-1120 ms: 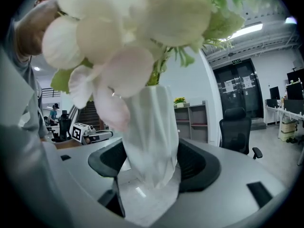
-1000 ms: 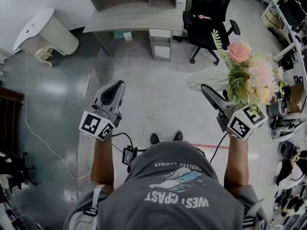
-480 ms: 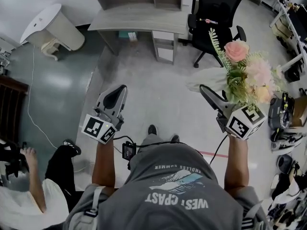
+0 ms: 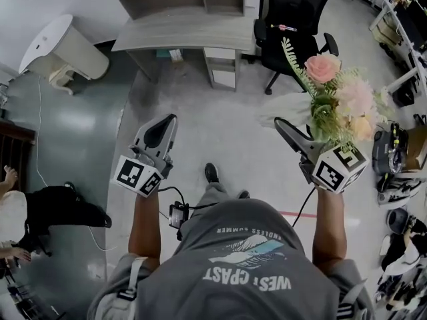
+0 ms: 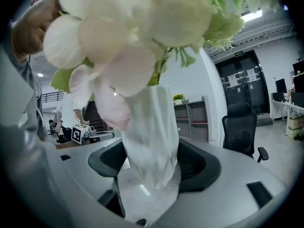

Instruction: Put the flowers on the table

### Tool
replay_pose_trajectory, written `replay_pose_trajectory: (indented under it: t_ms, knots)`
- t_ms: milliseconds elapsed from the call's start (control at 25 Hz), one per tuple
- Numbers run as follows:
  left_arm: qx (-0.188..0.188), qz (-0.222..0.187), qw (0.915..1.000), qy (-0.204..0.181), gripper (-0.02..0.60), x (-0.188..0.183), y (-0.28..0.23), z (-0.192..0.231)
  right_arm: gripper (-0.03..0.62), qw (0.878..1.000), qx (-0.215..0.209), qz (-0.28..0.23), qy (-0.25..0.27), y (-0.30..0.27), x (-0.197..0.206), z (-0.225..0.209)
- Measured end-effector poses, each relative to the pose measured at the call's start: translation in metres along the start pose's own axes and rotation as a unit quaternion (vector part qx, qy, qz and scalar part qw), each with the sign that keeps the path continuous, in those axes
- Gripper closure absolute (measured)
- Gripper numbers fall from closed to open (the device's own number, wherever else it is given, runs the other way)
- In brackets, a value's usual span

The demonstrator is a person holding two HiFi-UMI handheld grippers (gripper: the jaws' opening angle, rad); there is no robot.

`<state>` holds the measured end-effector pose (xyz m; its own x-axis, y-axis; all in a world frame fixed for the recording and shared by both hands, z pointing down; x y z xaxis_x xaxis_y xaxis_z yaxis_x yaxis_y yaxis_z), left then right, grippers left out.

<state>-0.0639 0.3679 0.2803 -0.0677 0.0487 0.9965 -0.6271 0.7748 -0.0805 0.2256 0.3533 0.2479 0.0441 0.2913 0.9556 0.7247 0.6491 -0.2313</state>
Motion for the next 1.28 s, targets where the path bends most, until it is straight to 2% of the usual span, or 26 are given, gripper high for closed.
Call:
replay_pose_trajectory:
  t_ms: [640, 1080, 1280]
  knots:
    - [0.063, -0.008, 0.9980, -0.002, 0.566, -0.008, -0.061, 0.111, 0.252, 0.998, 0.066, -0.007, -0.017, -0.081, -0.030, -0.021]
    - [0.106, -0.016, 0.9942, 0.004, 0.566, -0.002, -0.081, 0.171, 0.251, 0.993, 0.113, -0.012, -0.018, -0.125, -0.044, -0.018]
    - [0.116, -0.019, 0.9930, 0.008, 0.566, 0.000, -0.087, 0.186, 0.252, 0.992, 0.122, -0.009, -0.018, -0.139, -0.050, -0.014]
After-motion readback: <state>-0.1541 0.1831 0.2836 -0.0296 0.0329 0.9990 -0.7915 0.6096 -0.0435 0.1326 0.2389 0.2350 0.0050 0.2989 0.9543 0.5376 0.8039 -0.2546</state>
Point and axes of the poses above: the fingertips, and each gripper's own axes: y backward along the fingers, z to its left, x out of its underside, the point moved 3 cm from there along y, backward along the fingers, and after that the axes turned 3 degrees about z, right-handed, at the moved point
